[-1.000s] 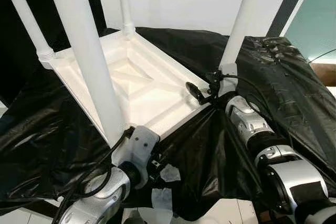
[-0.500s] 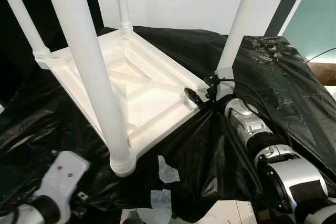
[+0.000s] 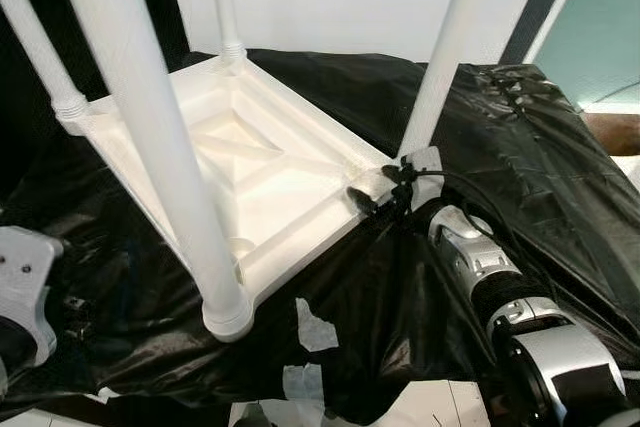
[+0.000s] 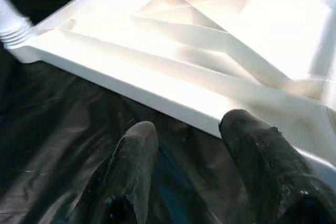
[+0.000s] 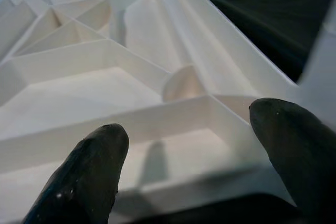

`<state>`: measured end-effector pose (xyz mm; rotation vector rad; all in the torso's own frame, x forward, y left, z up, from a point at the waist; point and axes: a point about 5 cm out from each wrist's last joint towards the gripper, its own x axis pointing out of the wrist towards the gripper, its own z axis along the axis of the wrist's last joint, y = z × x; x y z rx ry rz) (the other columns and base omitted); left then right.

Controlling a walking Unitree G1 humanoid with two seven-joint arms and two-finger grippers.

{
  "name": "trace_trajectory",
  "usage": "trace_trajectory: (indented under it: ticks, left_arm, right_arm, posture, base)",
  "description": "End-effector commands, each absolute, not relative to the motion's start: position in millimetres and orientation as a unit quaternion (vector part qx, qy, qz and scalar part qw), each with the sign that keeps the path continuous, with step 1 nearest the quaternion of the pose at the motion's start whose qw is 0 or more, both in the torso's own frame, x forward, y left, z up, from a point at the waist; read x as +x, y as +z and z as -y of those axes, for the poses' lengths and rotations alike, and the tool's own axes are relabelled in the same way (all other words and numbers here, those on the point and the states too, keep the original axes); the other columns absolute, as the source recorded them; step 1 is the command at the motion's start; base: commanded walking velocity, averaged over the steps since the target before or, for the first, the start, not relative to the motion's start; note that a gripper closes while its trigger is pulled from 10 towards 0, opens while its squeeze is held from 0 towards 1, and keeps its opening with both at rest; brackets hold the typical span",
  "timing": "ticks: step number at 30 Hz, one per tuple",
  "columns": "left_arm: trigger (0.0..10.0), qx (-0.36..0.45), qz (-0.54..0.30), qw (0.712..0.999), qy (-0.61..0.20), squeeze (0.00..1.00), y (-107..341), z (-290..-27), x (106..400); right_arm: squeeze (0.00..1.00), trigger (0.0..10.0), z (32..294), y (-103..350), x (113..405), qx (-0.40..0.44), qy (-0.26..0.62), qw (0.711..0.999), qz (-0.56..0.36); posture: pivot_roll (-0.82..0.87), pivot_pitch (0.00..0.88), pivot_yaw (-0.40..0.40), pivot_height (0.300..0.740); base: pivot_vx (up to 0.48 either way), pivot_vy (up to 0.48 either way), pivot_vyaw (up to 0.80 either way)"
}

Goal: Building children table

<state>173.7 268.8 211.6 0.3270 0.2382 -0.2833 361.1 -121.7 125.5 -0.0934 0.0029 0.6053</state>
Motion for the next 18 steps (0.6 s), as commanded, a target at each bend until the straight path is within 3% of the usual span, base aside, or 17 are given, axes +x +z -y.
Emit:
trace_trajectory:
  ticks: [1,6,9,14,18]
  left_arm:
    - [10.0,0.162,-0.112,0.979,-0.050,0.00,210,-285,181]
    - [10.0,0.185,-0.106,0.977,-0.030,0.00,210,-296,193]
    - [10.0,0.194,-0.070,0.979,-0.002,0.00,216,-307,224]
    - [10.0,0.177,-0.040,0.983,-0.015,0.00,219,-300,242]
    - [10.0,0.144,-0.011,0.987,-0.073,0.00,217,-274,267]
  right_arm:
    - [0.00,10.0,122,121,356,-0.043,0.307,0.951,-0.010]
    - [0.00,10.0,124,117,349,-0.041,0.310,0.950,-0.012]
    - [0.00,10.0,127,115,342,-0.031,0.297,0.954,-0.013]
    - [0.00,10.0,127,113,338,-0.027,0.289,0.957,-0.019]
    - [0.00,10.0,122,105,330,-0.021,0.278,0.960,-0.031]
  posture:
    - [0.20,0.066,-0.055,0.740]
    - [0.19,0.068,-0.058,0.740]
    - [0.18,0.069,-0.060,0.740]
    - [0.17,0.069,-0.062,0.740]
    - [0.17,0.068,-0.064,0.740]
  base:
    - [0.000,0.000,0.00]
    - [0.000,0.000,0.00]
    - [0.000,0.000,0.00]
    - [0.000,0.000,0.00]
    - [0.000,0.000,0.00]
